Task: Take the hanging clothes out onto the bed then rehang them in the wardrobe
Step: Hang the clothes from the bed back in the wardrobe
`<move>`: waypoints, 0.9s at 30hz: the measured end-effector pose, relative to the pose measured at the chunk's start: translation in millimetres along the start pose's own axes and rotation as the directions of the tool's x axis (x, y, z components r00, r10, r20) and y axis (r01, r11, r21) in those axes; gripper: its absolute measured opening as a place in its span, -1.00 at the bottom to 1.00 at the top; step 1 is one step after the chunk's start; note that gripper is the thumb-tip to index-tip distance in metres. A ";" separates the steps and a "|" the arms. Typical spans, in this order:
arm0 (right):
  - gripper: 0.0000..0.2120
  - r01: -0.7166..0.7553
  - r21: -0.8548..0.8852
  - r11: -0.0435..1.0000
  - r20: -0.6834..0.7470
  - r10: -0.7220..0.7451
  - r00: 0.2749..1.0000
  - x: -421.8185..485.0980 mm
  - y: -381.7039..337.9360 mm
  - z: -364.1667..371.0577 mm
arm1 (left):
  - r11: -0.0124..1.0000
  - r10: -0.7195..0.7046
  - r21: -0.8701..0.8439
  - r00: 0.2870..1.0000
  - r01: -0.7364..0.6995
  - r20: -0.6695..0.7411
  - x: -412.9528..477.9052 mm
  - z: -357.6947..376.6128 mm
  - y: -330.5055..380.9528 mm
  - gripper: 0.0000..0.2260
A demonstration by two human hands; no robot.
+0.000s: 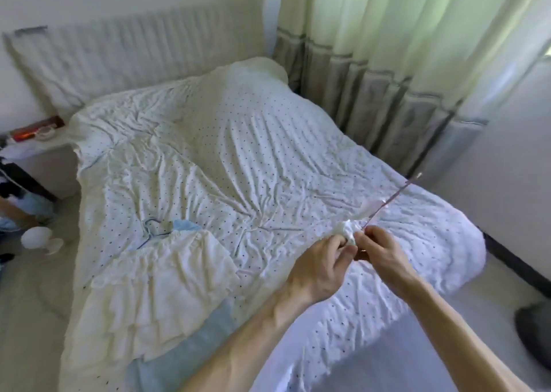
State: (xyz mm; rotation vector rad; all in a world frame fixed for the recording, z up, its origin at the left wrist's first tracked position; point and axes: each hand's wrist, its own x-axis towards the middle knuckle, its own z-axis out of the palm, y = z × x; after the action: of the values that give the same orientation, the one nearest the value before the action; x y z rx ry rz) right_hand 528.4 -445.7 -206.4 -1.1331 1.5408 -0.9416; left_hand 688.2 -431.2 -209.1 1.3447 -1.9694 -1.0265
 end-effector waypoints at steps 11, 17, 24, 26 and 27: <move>-0.89 0.131 -0.226 0.965 -0.429 -0.219 0.876 -118.3 -15.8 -258.7 | 0.928 0.303 0.108 0.890 -0.357 0.341 116.8 101.0 200.4 -0.75; -0.88 0.019 -0.390 0.921 -0.543 -0.247 0.802 -168.9 -11.9 -330.9 | 0.773 0.531 0.169 0.769 -0.612 0.357 197.7 142.2 294.9 -0.48; -0.87 -0.177 -0.390 0.904 -0.768 -0.213 0.605 -222.0 -10.9 -385.9 | 0.392 0.756 0.113 0.389 -0.913 0.526 233.7 231.0 401.8 -0.47; -0.87 -0.241 -0.369 0.898 -0.825 -0.197 0.530 -235.8 -11.3 -394.4 | 0.331 0.806 -0.006 0.279 -0.944 0.522 222.8 256.9 424.2 -0.55; -0.87 -0.272 -0.357 0.894 -0.847 -0.187 0.497 -242.2 -11.2 -396.8 | 0.298 0.836 -0.066 0.227 -0.952 0.499 214.9 268.2 433.8 -0.62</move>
State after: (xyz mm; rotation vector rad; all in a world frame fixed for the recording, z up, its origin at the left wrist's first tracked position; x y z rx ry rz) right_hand 169.2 -200.1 -42.3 -0.9142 2.7519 -1.2586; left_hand 176.8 -462.5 0.2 -0.2503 -2.6934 -0.4443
